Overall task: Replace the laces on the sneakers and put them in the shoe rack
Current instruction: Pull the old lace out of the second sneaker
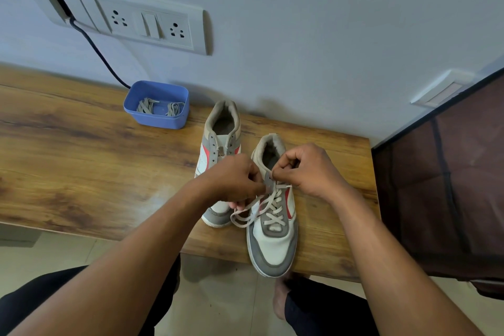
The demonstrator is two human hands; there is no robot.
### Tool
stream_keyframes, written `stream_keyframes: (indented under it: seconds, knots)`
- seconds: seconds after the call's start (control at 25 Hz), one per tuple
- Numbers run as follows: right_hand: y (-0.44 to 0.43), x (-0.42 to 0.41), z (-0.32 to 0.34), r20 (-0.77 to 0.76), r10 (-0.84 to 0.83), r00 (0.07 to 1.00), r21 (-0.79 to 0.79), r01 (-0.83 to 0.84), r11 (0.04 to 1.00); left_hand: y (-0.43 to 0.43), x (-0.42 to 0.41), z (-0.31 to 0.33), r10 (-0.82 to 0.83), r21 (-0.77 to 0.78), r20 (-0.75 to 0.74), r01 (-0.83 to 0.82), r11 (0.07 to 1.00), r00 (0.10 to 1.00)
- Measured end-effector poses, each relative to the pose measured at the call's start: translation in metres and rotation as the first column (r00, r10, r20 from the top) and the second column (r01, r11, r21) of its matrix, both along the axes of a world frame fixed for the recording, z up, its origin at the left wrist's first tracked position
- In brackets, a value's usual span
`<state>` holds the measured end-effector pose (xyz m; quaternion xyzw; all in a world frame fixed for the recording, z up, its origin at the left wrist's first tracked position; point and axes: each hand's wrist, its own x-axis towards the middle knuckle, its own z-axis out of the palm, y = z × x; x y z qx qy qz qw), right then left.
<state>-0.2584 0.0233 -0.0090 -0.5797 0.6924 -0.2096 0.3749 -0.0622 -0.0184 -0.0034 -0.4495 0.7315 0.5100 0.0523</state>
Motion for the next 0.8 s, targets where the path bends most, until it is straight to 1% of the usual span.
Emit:
stream_keyframes:
  seconds: [0.04,0.12,0.16,0.2,0.28,0.32,0.36,0.44,0.48,0.52,0.6,0.64,0.68,0.72,0.8]
  knots:
    - [0.0,0.0,0.0,0.0,0.002,1.0,0.001,-0.002,1.0,0.0,0.0,0.002,-0.03,0.016,-0.008,0.03,0.999,1.0]
    - [0.0,0.0,-0.001,-0.003,0.006,1.0,-0.001,-0.006,1.0,-0.003,0.004,0.009,-0.095,0.118,-0.012,0.095,0.988,0.995]
    - [0.0,0.0,-0.002,-0.005,0.008,1.0,0.001,-0.008,1.0,-0.004,0.005,0.01,-0.091,0.146,-0.012,0.092,0.985,0.996]
    - [0.0,-0.001,-0.002,-0.007,0.007,1.0,0.002,-0.007,1.0,-0.003,0.005,0.008,-0.063,0.142,-0.011,0.064,0.988,0.998]
    - [0.0,0.0,-0.002,-0.015,0.003,1.0,-0.002,-0.003,1.0,0.001,0.001,0.003,-0.008,0.073,-0.007,0.008,0.997,1.0]
    - [-0.001,0.0,-0.001,-0.018,0.002,1.0,-0.001,-0.002,1.0,0.002,-0.001,0.002,-0.013,0.051,-0.005,0.013,0.999,1.0]
    - [-0.001,0.0,-0.001,-0.018,0.006,1.0,-0.001,-0.006,1.0,0.002,-0.001,0.003,-0.047,0.057,-0.004,0.047,0.997,0.999]
    - [-0.001,0.0,-0.001,-0.009,0.022,1.0,-0.008,-0.022,1.0,-0.002,0.005,0.009,-0.123,0.132,-0.009,0.123,0.984,0.992]
    - [0.0,0.001,-0.001,-0.004,0.025,1.0,-0.005,-0.025,1.0,-0.003,0.006,0.01,-0.118,0.15,-0.012,0.118,0.982,0.993]
    - [0.0,0.001,0.0,-0.002,0.025,1.0,0.0,-0.025,1.0,-0.004,0.007,0.007,-0.085,0.133,-0.014,0.086,0.987,0.996]
    - [0.0,0.001,0.0,-0.004,0.026,1.0,-0.003,-0.026,1.0,-0.001,0.004,0.001,-0.023,0.034,-0.016,0.023,0.999,1.0]
    - [-0.001,0.001,0.0,-0.008,0.027,1.0,-0.005,-0.027,1.0,0.0,0.003,-0.001,-0.026,-0.001,-0.026,0.026,1.0,0.999]
    - [-0.001,0.001,0.0,-0.012,0.029,1.0,-0.007,-0.029,1.0,-0.001,0.003,-0.001,-0.057,-0.003,-0.041,0.057,0.998,0.998]
    - [-0.001,0.001,-0.001,-0.015,0.033,0.999,-0.011,-0.033,0.999,-0.003,0.007,0.003,-0.115,0.039,-0.05,0.117,0.992,0.992]
    - [-0.001,0.001,-0.001,-0.02,0.04,0.999,-0.009,-0.04,0.999,-0.008,0.015,0.015,-0.24,0.174,-0.034,0.243,0.954,0.97]
